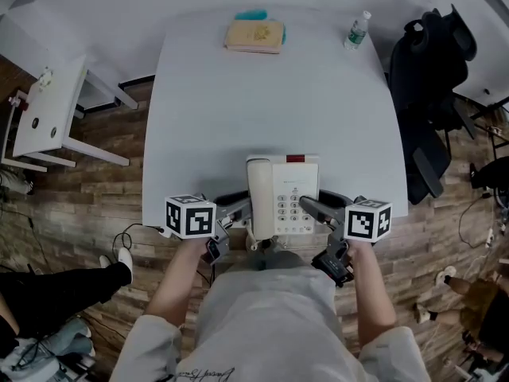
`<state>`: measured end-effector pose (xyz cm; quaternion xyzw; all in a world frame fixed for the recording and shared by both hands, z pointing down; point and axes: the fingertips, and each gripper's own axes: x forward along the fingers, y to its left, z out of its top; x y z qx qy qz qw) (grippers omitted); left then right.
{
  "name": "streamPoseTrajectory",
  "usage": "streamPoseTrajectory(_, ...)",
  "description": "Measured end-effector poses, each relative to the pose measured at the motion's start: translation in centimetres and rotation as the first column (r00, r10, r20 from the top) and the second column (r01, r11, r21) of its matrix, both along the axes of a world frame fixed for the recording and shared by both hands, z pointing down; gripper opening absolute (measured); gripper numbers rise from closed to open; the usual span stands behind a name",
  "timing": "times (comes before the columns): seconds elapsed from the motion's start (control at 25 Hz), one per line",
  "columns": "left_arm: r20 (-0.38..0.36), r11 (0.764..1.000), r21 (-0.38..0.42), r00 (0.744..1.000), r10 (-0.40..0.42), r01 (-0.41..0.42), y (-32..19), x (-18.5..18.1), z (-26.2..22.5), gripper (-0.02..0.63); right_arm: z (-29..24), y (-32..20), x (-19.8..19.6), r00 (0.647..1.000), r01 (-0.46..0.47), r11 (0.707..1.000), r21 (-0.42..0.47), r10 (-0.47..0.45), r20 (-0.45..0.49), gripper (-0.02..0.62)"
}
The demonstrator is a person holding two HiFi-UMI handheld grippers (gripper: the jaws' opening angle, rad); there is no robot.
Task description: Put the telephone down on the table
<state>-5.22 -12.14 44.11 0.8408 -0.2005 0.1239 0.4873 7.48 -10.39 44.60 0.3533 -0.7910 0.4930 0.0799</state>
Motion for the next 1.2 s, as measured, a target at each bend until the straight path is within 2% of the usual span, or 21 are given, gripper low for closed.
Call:
streamPoseTrajectory(0.2, 0.005, 1.0, -0.006, 1.0, 0.003, -0.003, -1.5, 0.2, 0.3, 0.121, 0.3, -1.6, 0.1, 1.0, 0.002, 1.0, -0.001, -0.002, 0.001, 0.224)
streamPoseTrajectory(1.04, 0.024, 1.0, 0.001, 1.0, 0.018, -0.018, -3.0, 0.7, 3.7, 0.121, 3.7, -2.8, 0.5, 1.0, 0.001, 1.0, -0.015, -0.001, -0.004, 0.224)
streamPoseTrajectory(1.2, 0.028, 1.0, -0.013, 0.999, 0.019, -0.018, -4.8, 1.0, 4.4, 0.121, 4.4, -4.6, 0.8, 1.0, 0.007, 1.0, -0.028, -0.007, -0.003, 0.224)
